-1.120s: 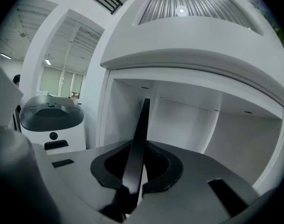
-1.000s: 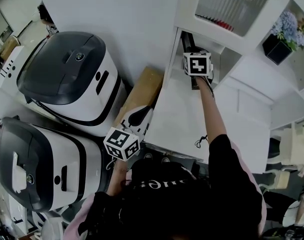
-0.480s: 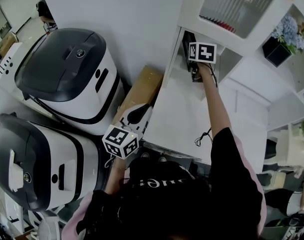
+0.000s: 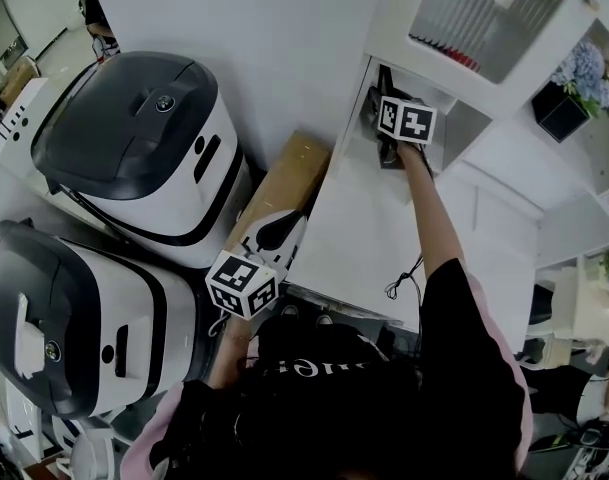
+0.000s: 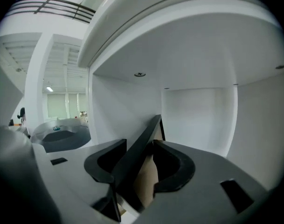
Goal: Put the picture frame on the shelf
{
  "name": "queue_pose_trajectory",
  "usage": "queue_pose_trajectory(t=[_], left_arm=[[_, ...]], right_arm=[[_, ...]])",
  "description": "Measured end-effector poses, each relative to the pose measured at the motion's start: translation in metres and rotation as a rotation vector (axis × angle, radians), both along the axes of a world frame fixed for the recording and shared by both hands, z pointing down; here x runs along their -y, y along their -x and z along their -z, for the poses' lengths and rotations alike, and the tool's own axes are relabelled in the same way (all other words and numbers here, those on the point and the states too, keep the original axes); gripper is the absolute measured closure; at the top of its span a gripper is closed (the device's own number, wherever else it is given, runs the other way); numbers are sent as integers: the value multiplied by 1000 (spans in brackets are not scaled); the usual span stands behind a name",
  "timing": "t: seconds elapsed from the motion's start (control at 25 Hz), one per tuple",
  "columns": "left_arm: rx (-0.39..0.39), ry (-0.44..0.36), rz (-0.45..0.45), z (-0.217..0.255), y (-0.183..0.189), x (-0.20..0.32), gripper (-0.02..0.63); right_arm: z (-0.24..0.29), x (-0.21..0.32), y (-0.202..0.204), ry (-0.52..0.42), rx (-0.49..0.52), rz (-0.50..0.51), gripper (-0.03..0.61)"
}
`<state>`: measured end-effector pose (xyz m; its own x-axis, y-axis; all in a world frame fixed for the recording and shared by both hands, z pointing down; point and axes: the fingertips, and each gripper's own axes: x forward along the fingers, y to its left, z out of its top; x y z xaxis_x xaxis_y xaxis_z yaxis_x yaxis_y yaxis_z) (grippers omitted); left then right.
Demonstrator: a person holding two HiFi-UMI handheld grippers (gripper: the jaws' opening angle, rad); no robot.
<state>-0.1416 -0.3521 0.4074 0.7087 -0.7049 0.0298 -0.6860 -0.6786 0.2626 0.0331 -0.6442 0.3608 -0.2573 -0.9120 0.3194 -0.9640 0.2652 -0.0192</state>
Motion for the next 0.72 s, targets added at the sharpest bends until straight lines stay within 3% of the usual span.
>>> queue_pose_trajectory(t=[0.12,0.36,0.72], left_arm=[[2,8,10,-4,6,2,594],[5,11,12,-5,6,7,594],[13,16,7,-7,7,10,594]], right_arm=[[2,3,0,-24,56,1,396],[0,-4,7,-63,-5,110,376],[12,-26,12,-126,-29,150,334]])
